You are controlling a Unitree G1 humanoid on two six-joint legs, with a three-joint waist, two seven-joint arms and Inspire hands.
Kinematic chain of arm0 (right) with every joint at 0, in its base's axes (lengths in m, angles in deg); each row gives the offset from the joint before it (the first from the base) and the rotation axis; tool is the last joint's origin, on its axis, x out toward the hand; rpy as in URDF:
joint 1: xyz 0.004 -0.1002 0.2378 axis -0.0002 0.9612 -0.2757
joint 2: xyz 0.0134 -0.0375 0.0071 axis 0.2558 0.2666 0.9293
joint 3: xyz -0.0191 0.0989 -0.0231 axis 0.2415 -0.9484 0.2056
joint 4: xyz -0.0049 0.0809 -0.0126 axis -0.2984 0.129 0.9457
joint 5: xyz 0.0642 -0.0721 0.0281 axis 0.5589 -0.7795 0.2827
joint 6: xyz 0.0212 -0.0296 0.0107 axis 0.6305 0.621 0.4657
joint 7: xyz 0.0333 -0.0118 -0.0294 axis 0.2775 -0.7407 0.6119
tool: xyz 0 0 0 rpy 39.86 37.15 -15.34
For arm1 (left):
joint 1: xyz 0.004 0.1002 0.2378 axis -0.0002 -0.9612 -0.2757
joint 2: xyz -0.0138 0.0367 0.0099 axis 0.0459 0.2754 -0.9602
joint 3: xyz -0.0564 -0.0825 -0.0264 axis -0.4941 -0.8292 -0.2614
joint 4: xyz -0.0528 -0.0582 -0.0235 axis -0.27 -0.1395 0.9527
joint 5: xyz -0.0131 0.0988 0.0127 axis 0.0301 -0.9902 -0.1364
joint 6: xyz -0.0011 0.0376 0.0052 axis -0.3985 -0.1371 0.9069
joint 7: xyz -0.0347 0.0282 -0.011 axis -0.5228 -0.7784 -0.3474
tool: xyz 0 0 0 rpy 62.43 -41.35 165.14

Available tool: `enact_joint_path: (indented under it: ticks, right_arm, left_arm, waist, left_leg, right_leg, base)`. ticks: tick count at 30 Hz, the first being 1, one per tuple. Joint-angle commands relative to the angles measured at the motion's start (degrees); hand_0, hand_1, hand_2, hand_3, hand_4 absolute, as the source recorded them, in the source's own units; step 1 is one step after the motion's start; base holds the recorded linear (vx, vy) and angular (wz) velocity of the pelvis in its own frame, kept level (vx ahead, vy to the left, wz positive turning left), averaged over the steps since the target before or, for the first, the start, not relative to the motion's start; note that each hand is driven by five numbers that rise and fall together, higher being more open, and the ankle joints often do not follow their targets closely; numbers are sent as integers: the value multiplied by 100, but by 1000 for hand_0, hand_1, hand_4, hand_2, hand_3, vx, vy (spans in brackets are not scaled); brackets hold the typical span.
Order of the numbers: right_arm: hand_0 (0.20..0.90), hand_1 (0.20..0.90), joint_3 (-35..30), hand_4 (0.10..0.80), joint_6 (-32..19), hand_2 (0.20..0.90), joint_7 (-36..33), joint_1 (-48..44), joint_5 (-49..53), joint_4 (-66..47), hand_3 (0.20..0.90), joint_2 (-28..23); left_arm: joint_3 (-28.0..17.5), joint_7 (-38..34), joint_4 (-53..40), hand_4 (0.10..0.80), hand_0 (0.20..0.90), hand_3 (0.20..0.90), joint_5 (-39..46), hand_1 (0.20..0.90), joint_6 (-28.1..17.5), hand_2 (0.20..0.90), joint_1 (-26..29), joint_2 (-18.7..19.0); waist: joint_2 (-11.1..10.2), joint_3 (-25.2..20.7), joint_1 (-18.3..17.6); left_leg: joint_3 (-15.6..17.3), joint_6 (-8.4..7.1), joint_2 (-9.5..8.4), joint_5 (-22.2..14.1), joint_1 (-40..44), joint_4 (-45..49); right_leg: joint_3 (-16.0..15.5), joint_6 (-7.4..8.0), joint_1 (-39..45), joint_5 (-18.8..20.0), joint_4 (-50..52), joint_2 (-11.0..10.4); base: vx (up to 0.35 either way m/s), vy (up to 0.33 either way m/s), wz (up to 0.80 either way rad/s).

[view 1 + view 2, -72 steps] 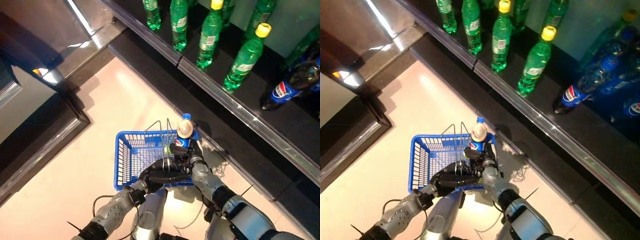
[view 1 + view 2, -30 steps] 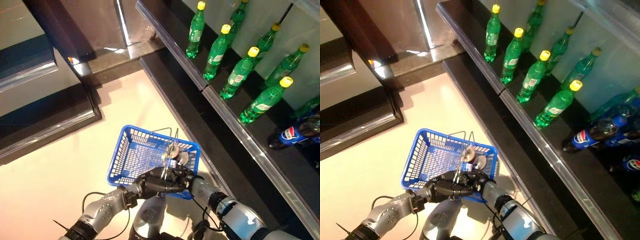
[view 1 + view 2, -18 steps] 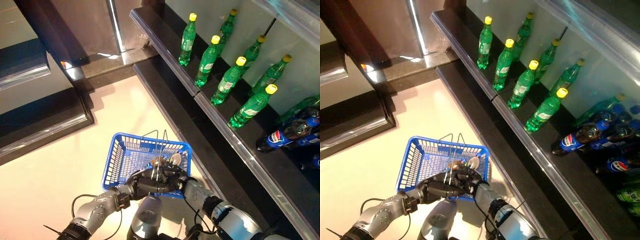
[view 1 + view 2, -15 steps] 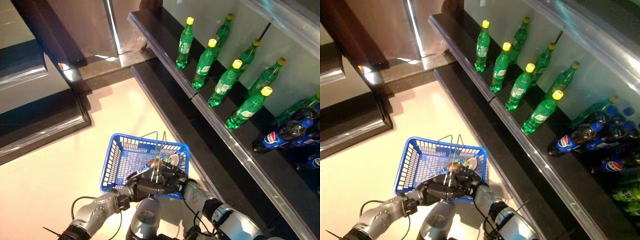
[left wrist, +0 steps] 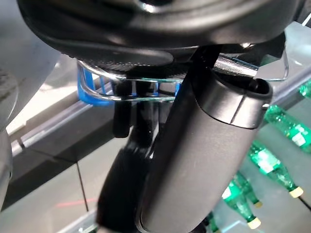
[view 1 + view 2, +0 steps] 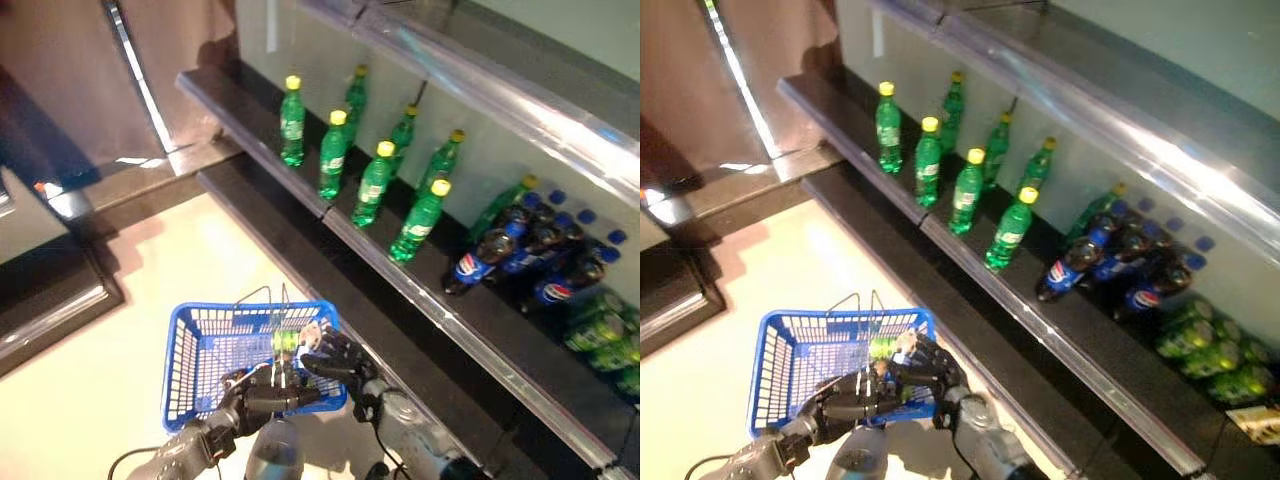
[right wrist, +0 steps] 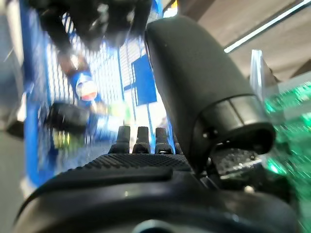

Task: Pick up the drink and place into the basket.

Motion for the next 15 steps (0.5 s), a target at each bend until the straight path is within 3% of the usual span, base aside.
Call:
enact_joint_path:
  ticks: [1, 8, 15]
  right_arm:
    - [900, 900, -344, 800, 19, 900, 460, 265, -492, -565, 900, -483]
    - [900, 900, -893, 800, 358, 900, 1174, 1021, -832, -570, 900, -585]
    - [900, 900, -1426, 800, -347, 900, 1202, 1578, -756, -295, 900, -413]
  left_arm:
    - [440, 1140, -1426, 100, 300, 200, 699, 300, -1498, 300, 142, -751]
    - [12, 1121, -642, 100, 300, 200, 865, 300, -1986, 300, 87, -1014]
    - [-268, 1209, -198, 100, 300, 200, 947, 300, -2313, 300, 22, -1241]
  waist:
    - [371, -796, -213]
    - [351, -995, -634]
    - [348, -1119, -902]
  left_leg:
    - [354, 214, 102, 570, 299, -266]
    - [622, 147, 250, 707, 418, -631]
    - [844, 88, 318, 751, 435, -887]
  right_leg:
    - [251, -8, -190, 744, -138, 90]
    - [418, -118, -174, 809, -437, 99]
    - [536, -166, -203, 838, -657, 131]
  base:
    - [-108, 34, -27]
    - [-104, 27, -22]
    - [-98, 21, -15]
